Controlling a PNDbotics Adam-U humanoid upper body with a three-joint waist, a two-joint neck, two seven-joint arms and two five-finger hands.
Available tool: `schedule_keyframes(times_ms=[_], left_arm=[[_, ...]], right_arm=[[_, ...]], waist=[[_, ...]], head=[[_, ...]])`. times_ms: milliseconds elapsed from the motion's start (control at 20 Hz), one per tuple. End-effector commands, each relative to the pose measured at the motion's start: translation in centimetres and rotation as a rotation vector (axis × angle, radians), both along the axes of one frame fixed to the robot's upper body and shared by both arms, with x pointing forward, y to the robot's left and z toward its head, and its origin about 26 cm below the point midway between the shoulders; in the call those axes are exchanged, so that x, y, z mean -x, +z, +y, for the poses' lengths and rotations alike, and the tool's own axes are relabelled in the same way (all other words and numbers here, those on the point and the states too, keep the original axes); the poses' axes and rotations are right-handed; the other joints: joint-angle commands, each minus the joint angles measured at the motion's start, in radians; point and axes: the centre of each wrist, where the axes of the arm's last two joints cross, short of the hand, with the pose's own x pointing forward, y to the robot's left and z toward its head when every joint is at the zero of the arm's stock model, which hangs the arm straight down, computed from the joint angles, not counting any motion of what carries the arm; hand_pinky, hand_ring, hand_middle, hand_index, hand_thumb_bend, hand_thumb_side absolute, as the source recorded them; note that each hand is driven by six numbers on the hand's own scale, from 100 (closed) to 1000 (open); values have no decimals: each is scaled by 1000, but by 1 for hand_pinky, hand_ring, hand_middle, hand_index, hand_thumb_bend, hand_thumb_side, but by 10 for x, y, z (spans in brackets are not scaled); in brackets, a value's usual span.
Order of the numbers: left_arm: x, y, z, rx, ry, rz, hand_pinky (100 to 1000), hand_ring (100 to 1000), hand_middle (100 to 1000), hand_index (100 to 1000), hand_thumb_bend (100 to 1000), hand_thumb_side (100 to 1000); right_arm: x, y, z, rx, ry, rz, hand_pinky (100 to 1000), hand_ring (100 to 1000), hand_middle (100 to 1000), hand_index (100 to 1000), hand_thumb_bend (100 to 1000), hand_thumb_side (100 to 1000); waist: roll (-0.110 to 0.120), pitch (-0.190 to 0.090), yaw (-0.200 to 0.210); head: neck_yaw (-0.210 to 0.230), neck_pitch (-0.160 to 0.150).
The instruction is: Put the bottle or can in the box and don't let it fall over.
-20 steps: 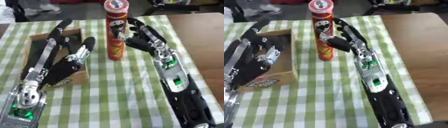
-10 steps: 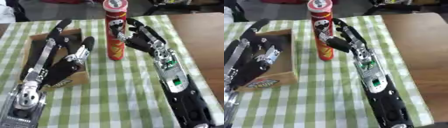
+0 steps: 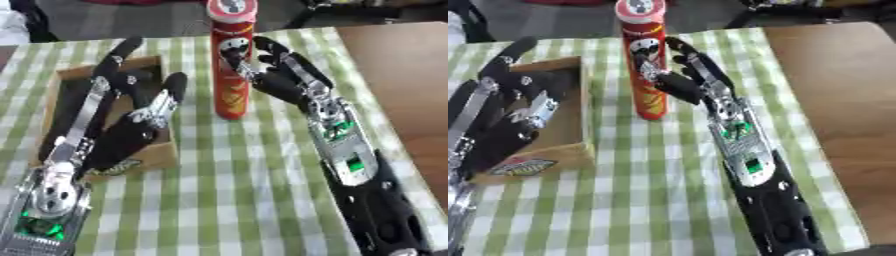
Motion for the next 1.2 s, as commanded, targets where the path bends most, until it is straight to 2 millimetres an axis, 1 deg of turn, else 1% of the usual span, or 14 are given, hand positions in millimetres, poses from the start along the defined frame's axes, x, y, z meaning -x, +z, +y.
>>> schedule_keyframes(times_ms=[50,250,300,400,550,600,750,800,850,900,1000,1200], left_arm=[[2,5,0,8,4,-25,866,825,255,1000,378,683],[1,4,-1,5,7,-25,866,825,255,1000,376,684],[1,2,-1,9,6,-18,867,826,253,1000,365,688],[1,1,-2,20,0,-6,865,825,250,1000,355,687],[2,0,-3,40,-9,11,866,825,247,1000,348,689],[2,-1,-4,45,-11,16,866,825,245,1000,348,690],[2,-1,-4,60,-20,33,866,825,243,1000,342,694],[2,-1,-5,65,-22,36,867,825,243,1000,343,692],[2,-1,-5,70,-22,34,866,825,242,1000,351,689],[2,0,-5,75,-23,34,868,826,242,1000,339,695],[2,0,-5,78,-22,34,869,826,240,1000,332,696],[2,0,-5,80,-22,39,870,826,238,1000,326,695]], right_arm=[[0,7,-3,40,-41,-34,1000,1000,1000,1000,363,701],[0,7,-3,59,-52,-36,1000,1000,1000,1000,359,703],[0,8,-2,54,-44,-40,1000,1000,1000,1000,472,535],[1,9,0,41,-29,-42,1000,1000,1000,1000,515,499],[0,9,1,24,-10,-35,1000,1000,1000,1000,539,483],[0,10,1,19,-7,-31,1000,1000,1000,1000,554,458],[0,10,3,7,2,-23,1000,1000,1000,1000,579,457],[0,11,3,5,3,-24,1000,1000,1000,1000,569,468],[0,11,3,1,4,-24,1000,1000,1000,1000,580,479],[0,12,4,-3,5,-25,1000,1000,1000,1000,571,476],[0,12,4,-9,2,-23,1000,1000,1000,1000,557,499],[0,13,4,-12,-8,-25,1000,1000,1000,1000,559,500]], waist=[[-1,-16,-2],[-1,-16,-3],[-1,-17,-3],[-1,-17,-3],[-2,-18,-3],[-2,-18,-3],[-3,-17,-2],[-3,-16,-2],[-3,-16,-2],[-3,-15,-2],[-4,-14,-1],[-5,-10,1]], head=[[6,-7],[7,-8],[7,-8],[8,-8],[7,-7],[7,-7],[6,-8],[6,-8],[6,-8],[6,-8],[6,-8],[7,-10]])
